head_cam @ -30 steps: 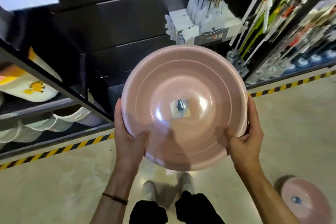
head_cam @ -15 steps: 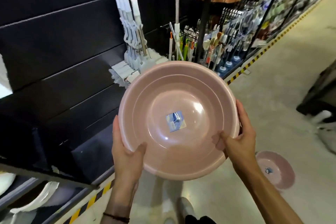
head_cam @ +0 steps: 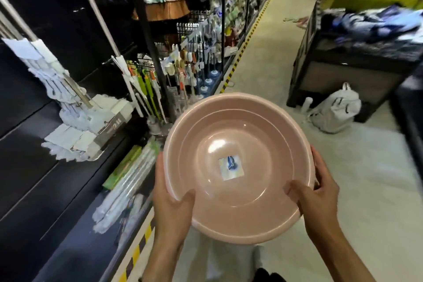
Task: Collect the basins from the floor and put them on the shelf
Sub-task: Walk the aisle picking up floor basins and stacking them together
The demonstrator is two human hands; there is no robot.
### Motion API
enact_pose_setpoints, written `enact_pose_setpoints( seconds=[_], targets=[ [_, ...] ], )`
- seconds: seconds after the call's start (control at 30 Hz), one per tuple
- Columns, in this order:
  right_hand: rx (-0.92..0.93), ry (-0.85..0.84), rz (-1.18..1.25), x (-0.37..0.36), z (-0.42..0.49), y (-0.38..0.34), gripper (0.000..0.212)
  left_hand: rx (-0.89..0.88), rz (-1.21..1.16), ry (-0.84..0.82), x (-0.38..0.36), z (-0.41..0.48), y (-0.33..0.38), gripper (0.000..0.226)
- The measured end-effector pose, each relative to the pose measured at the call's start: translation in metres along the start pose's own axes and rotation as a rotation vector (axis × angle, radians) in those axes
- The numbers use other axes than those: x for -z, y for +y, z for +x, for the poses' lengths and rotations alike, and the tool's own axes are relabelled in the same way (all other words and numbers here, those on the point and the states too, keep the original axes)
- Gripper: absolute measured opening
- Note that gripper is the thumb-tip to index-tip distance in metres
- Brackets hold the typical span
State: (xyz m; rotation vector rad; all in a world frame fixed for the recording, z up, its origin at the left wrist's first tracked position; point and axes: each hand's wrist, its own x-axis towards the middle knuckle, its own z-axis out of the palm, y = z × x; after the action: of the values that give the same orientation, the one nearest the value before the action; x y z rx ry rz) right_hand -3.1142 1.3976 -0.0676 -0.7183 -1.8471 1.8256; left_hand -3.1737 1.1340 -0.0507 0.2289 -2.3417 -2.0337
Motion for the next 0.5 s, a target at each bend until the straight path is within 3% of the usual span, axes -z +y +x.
enact_pose_setpoints(
  seconds=[0.3, 0.5],
  targets=[
    [-0.100, 0.286, 0.064, 0.135, 0.087, 0.022, 0.101, 0.027, 0.016, -0.258, -0.188, 0.021, 0.014, 0.112],
    [-0.134, 0.367, 0.071, 0.209, 0.165, 0.037, 0.102, 0.080, 0.054, -0.348, -0.304, 0.036, 0.012, 0.111]
  ],
)
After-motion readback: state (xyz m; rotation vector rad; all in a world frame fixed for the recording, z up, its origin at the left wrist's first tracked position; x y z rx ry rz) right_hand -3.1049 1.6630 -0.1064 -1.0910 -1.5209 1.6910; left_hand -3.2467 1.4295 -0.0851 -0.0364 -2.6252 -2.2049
